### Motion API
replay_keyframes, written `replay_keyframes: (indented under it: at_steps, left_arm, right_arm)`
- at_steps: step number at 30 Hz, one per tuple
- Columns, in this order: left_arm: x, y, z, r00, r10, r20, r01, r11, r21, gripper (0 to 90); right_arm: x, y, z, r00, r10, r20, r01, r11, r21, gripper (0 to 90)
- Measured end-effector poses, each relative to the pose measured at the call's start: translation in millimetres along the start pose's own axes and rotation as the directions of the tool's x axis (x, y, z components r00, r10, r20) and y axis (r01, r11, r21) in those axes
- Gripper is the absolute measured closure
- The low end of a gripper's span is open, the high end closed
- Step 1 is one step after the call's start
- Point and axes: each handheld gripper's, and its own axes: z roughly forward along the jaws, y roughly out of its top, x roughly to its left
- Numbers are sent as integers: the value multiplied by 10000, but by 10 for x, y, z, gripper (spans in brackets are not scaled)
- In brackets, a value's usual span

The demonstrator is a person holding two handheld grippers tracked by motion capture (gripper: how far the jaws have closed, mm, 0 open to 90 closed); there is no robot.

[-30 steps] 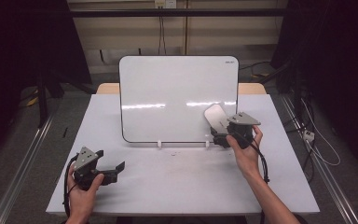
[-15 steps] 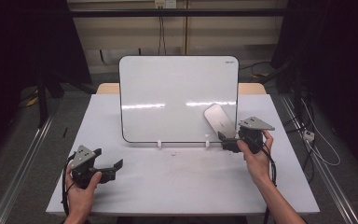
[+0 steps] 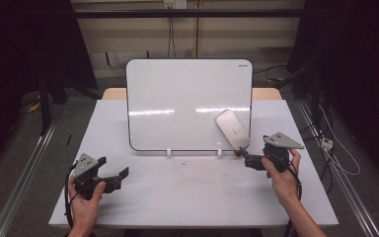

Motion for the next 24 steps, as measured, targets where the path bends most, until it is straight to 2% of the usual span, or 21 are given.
replay_keyframes:
  at_steps: [9,16,20,24]
  left_arm:
    - [-29,6,21,9999,104,-39,-104,9999,74,63]
    - [-18,1,17,9999,-30,-150,30,10000,14,63]
    - [-20,-1,14,9998,-94,-167,93,9999,-73,63]
    - [-13,0,14,9999,33,-141,-32,9999,107,63]
  right_arm:
    - [-41,-119,-130,9996,100,248,-99,9999,-23,70]
    - [-110,-349,-221,9988,289,396,-305,9988,380,70]
    - [-152,-465,-270,9973,436,599,-458,9983,356,77]
    - [-179,-548,-326,9958,746,524,-758,9969,210,72]
